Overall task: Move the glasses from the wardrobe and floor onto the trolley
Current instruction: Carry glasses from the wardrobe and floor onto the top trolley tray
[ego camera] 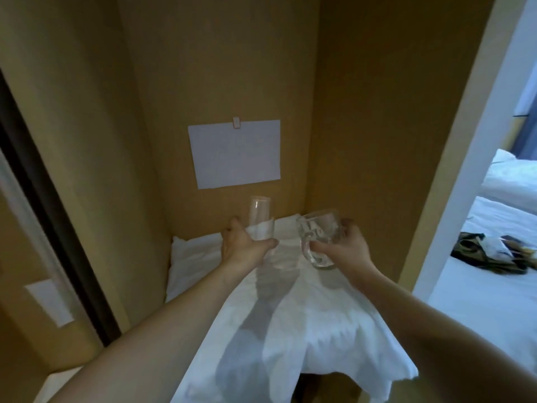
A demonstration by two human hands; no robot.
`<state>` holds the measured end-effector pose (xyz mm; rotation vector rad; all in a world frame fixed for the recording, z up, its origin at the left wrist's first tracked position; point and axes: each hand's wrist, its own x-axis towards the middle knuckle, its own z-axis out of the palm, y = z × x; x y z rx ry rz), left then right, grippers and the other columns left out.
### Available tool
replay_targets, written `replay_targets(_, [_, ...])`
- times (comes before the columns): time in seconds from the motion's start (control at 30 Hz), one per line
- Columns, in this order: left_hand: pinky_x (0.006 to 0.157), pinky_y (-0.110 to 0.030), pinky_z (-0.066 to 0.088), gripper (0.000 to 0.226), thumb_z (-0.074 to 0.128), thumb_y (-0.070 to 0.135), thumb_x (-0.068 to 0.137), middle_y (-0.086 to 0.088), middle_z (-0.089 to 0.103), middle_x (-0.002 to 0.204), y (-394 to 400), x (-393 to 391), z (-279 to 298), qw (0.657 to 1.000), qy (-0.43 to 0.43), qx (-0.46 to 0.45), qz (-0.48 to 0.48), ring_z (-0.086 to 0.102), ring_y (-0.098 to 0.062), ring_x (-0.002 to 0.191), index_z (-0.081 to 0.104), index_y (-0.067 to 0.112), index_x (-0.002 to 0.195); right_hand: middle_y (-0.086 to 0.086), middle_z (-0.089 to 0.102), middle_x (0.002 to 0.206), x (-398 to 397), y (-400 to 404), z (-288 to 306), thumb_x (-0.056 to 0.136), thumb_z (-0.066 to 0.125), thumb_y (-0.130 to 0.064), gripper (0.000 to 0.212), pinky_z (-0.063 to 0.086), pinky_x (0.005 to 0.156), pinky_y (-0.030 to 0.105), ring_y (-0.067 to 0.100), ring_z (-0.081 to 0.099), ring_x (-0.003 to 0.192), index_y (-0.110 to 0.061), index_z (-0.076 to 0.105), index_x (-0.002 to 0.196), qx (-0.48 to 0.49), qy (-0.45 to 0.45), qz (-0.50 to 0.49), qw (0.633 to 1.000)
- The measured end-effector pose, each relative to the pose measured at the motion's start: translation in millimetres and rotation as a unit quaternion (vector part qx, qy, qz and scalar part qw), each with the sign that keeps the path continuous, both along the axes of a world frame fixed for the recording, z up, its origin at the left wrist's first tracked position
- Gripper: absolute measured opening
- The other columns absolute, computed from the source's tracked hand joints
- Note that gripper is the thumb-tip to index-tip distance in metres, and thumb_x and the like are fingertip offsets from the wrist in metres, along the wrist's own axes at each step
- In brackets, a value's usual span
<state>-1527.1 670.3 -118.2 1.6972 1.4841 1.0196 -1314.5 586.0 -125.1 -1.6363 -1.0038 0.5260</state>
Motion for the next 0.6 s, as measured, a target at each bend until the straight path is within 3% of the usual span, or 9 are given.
replay_targets(0.07, [0.067,-0.026,0.056,0.109,0.093,0.043,0.060,-0.003,0.043,0.140,-9.7,3.2,0.6,0.996,-0.081,0.001,-0.031,0.052,-0.026,0.122,0.030,0.021,0.147,-0.014,0.068,0.101,-2.3,-19.9,5.1,0.035,0.095,-0.048,0.088,0.052,0.068,0.021,0.004,0.069,0.087,-0.037,0.052,0.110,0.037,0.065,-0.014,0.997])
replay_targets(0.17, [0.078,-0.042,0.063,0.101,0.095,0.036,0.061,-0.003,0.045,0.130,-24.0,13.6,1.8,0.981,-0.179,-0.010,-0.075,0.054,-0.024,0.117,0.035,0.022,0.140,0.000,0.074,0.107,-1.7,-49.8,11.7,0.044,0.098,-0.035,0.084,0.062,0.079,0.037,0.013,0.075,0.089,-0.027,0.056,0.116,0.090,0.171,-0.015,0.981])
replay_targets(0.27, [0.080,-0.048,0.062,0.096,0.095,0.037,0.063,0.002,0.050,0.123,-39.9,29.6,5.2,0.967,-0.224,-0.032,-0.115,0.058,-0.021,0.112,0.036,0.025,0.138,0.018,0.070,0.120,3.2,-81.4,20.6,0.065,0.091,-0.018,0.073,0.056,0.093,0.058,0.034,0.072,0.103,-0.007,0.056,0.128,0.170,0.323,0.019,0.931])
replay_targets(0.33, [0.080,-0.047,0.062,0.092,0.095,0.038,0.064,0.005,0.053,0.122,-50.2,41.4,7.5,0.958,-0.241,-0.045,-0.148,0.059,-0.018,0.110,0.036,0.031,0.134,0.016,0.070,0.115,7.8,-101.0,29.6,0.078,0.079,-0.018,0.054,0.059,0.087,0.053,0.033,0.071,0.100,-0.004,0.059,0.126,0.211,0.377,0.056,0.900])
replay_targets(0.43, [0.074,-0.036,0.060,0.088,0.095,0.036,0.066,0.006,0.057,0.121,-70.5,64.3,13.7,0.943,-0.260,-0.042,-0.202,0.061,-0.013,0.107,0.034,0.036,0.129,0.009,0.066,0.106,22.7,-131.9,44.6,0.088,0.071,-0.027,0.039,0.057,0.081,0.042,0.025,0.068,0.090,-0.013,0.061,0.123,0.224,0.361,0.083,0.901])
replay_targets(0.53, [0.084,-0.036,0.056,0.089,0.094,0.039,0.066,0.004,0.060,0.122,-94.2,95.3,22.5,0.934,-0.258,-0.040,-0.243,0.063,-0.015,0.108,0.038,0.030,0.135,0.016,0.062,0.110,42.8,-164.7,51.1,0.089,0.070,-0.024,0.042,0.051,0.089,0.048,0.030,0.063,0.093,-0.007,0.060,0.126,0.220,0.321,0.044,0.920])
replay_targets(0.6, [0.079,-0.030,0.053,0.087,0.092,0.040,0.068,0.005,0.059,0.121,-111.5,119.1,28.6,0.926,-0.245,-0.041,-0.283,0.062,-0.011,0.104,0.037,0.030,0.135,0.023,0.063,0.115,58.8,-186.9,49.9,0.087,0.074,-0.020,0.052,0.051,0.096,0.055,0.038,0.064,0.100,0.004,0.058,0.130,0.219,0.292,-0.002,0.931])
